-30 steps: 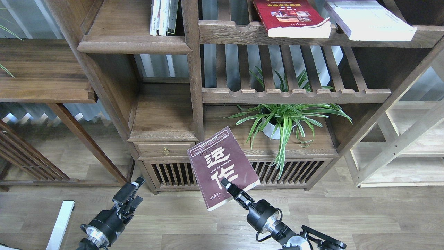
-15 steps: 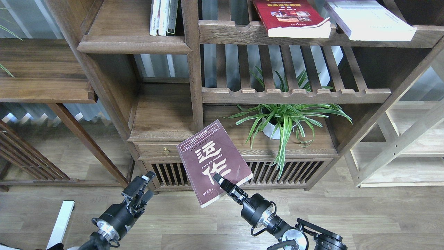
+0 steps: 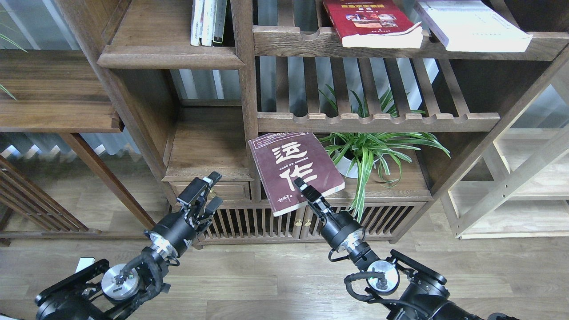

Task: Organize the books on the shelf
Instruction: 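Bring the left gripper to the book and grasp its edge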

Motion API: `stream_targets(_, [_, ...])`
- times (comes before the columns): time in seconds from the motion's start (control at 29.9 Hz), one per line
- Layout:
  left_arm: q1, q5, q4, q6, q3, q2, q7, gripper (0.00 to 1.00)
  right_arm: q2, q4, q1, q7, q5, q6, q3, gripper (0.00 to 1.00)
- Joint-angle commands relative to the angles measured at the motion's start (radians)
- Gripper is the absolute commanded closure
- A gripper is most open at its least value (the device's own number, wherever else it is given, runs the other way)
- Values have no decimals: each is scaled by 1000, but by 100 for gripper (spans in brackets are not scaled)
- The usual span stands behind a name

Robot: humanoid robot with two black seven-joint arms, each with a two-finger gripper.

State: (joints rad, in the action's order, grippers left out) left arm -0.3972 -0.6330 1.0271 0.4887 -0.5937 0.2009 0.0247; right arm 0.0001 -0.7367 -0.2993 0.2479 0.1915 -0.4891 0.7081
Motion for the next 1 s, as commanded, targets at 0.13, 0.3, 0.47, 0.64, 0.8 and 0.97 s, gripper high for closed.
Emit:
stream_targets(0.13, [1,1,-1,0,15,0,4,0,0,-1,46,-12,-7,0,-4,96])
stream_targets(0.3, [12,1,1,0,112,0,4,0,0,-33,42,-12,-1,0,-2,97])
stream_targets(0.47, [17,-20,1,0,158,-8,1,0,0,-107,45,-12,0,0,-2,98])
stream_targets(0.64, [5,-89,1,0,160,-38,9,0,0,-154,62,-13,0,0,-15,98])
stream_targets(0.8, [-20,-112,1,0,160,-70,9,0,0,-200,92,-15,-1,0,-15,98])
stream_targets(0.97, [-43,-120,-1,0,160,-101,12,0,0,-242,124,-15,-3,0,-13,98])
